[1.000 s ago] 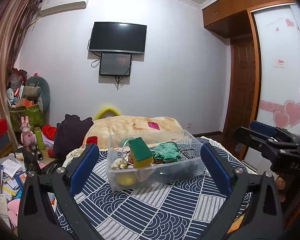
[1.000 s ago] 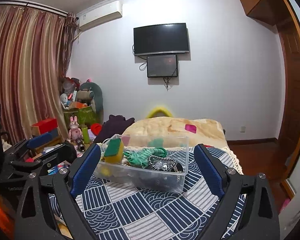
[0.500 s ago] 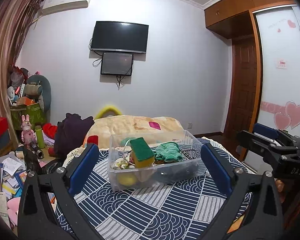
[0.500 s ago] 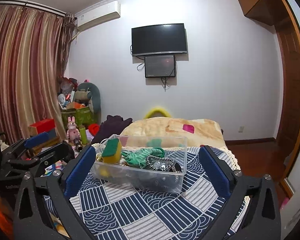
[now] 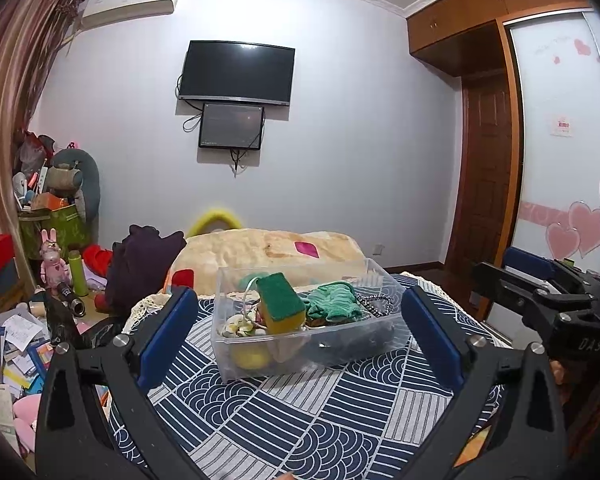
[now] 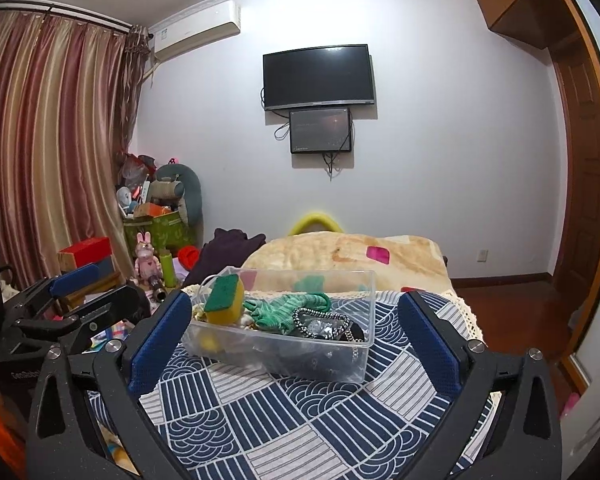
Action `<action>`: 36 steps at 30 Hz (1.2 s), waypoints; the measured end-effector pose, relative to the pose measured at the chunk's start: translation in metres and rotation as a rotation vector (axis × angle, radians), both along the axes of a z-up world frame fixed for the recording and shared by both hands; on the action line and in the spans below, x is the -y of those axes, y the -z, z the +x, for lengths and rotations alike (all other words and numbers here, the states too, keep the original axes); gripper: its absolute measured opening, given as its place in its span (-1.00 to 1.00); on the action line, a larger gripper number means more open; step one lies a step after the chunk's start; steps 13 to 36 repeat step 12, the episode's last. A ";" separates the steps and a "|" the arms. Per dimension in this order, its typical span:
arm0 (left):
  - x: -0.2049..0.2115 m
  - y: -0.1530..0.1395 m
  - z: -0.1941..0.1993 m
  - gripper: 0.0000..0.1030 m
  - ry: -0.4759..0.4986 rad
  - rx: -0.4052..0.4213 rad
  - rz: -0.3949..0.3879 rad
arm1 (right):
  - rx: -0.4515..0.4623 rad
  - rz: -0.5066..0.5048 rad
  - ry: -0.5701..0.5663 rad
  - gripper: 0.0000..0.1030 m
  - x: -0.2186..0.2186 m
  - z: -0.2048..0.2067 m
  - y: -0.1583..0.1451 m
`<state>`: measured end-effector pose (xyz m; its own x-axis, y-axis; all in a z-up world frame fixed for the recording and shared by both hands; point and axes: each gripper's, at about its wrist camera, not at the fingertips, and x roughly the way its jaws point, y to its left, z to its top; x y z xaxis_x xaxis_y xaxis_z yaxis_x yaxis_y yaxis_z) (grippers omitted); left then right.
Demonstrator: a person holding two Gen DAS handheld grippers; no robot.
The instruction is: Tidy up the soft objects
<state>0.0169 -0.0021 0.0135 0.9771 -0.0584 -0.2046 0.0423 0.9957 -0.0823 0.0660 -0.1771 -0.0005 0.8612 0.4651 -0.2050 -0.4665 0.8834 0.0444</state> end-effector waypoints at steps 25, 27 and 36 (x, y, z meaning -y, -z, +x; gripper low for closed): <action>-0.002 -0.001 -0.003 1.00 0.000 0.008 -0.018 | -0.010 -0.005 -0.001 1.00 -0.002 0.001 0.003; -0.002 -0.001 -0.003 1.00 0.000 0.008 -0.018 | -0.010 -0.005 -0.001 1.00 -0.002 0.001 0.003; -0.002 -0.001 -0.003 1.00 0.000 0.008 -0.018 | -0.010 -0.005 -0.001 1.00 -0.002 0.001 0.003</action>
